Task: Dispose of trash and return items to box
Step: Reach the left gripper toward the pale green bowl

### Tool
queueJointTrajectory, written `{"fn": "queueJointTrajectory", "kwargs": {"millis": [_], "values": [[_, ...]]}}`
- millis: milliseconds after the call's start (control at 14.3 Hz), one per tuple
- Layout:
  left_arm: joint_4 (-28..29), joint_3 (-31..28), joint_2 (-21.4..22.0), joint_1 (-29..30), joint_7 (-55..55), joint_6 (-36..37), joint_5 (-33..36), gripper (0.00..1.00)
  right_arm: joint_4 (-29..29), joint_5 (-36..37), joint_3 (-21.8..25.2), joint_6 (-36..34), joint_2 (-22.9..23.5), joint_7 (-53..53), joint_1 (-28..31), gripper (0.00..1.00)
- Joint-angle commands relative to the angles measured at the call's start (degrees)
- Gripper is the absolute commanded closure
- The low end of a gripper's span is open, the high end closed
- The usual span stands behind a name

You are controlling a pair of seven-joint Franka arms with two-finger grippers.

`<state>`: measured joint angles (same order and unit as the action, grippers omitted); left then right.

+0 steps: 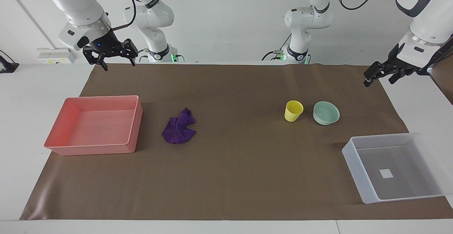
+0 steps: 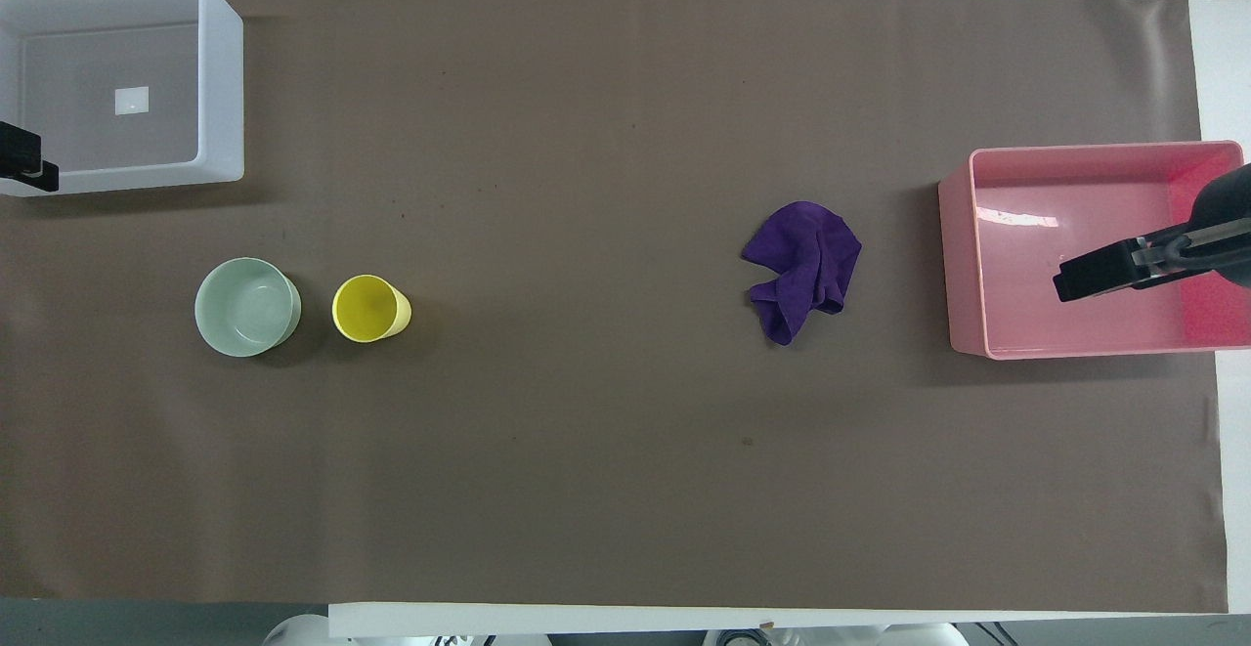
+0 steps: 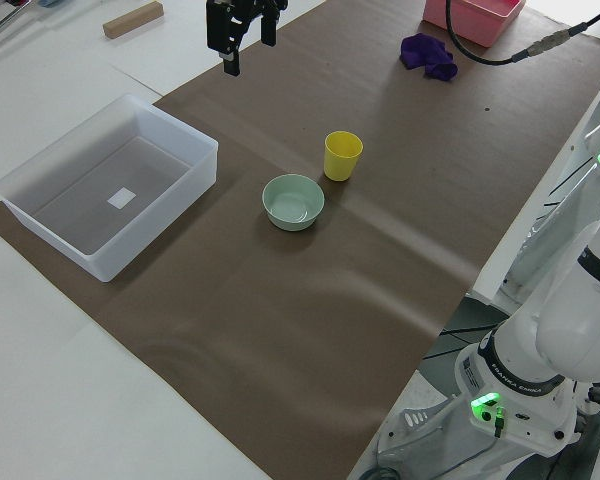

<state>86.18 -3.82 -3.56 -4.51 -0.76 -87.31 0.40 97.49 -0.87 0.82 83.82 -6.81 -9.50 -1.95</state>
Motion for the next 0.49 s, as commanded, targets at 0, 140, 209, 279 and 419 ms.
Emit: {"fn": "queueJointTrajectory", "kwargs": {"millis": [0,140,209,279,419], "values": [[-1.37,-0.49,-0.31,-0.94,1.02,1.53,0.39,0.00,1.03,-0.80,-0.21,0.56,-0.75,0.36,0.54,0.01],[1.51,-0.40,0.74,-1.02,0.58,1.27,0.40,0.00,1.03,-0.80,-0.21,0.56,-0.75,0.36,0.54,0.01],[7.10,-0.40,3.62,-1.11,0.14,-1.61,0.31,0.00,1.03,-0.80,-0.21,0.56,-0.75,0.36,0.54,0.01],[16.03,-0.31,7.39,-1.64,-2.12,-9.21,0.39,0.00,1.03,-0.80,-0.21,0.56,-0.75,0.36,0.54,0.01],[34.93,-0.31,15.30,-2.34,-6.17,-25.64,0.40,0.00,1.03,-0.80,-0.21,0.56,-0.75,0.36,0.54,0.01]]}}
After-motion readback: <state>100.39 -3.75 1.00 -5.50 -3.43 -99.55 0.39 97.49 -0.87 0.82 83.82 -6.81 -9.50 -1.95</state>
